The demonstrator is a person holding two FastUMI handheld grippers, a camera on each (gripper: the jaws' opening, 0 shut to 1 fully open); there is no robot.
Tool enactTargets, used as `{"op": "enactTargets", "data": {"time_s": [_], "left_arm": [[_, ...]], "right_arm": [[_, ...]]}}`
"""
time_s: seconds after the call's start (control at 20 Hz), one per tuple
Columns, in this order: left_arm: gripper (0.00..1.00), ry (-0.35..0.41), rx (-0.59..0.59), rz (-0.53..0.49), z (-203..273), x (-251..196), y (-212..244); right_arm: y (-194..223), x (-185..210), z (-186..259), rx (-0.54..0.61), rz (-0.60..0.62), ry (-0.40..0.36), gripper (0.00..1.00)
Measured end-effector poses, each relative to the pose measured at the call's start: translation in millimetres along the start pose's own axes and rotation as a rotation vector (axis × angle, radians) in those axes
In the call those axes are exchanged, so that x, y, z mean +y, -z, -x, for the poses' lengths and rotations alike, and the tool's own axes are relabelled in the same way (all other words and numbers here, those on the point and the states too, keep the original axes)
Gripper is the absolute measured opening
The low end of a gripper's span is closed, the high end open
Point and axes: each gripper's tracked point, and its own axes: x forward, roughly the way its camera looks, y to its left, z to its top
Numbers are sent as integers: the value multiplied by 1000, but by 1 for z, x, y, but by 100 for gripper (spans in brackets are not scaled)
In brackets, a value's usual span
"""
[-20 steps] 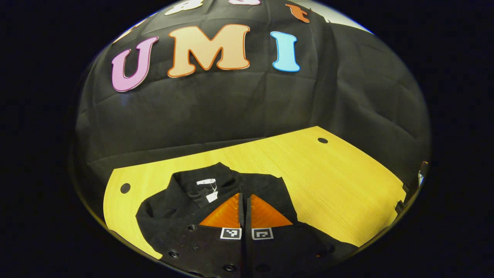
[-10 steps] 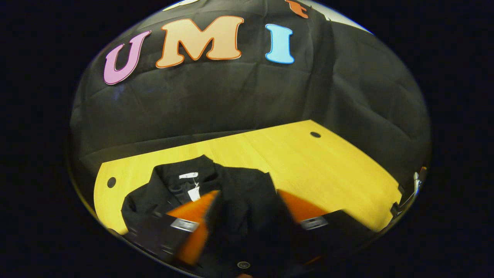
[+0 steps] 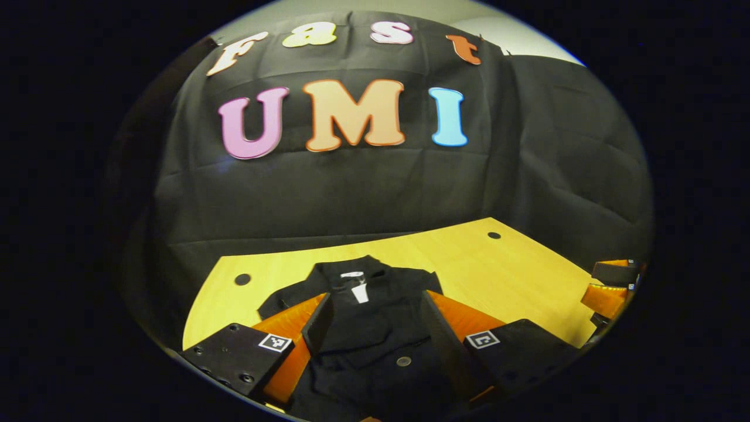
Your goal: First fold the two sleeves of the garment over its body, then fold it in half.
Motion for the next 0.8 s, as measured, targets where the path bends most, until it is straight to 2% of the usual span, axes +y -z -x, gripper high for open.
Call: {"op": "enactTargets", "data": {"time_s": [0.35, 0.8], "left_arm": [[92, -148, 67, 54, 91, 67, 60], [93, -179, 181, 124, 145, 76, 138]], "right_arm": [[15, 40, 13, 16, 33, -42, 98], [75, 50, 37, 125, 65, -26, 98]]}}
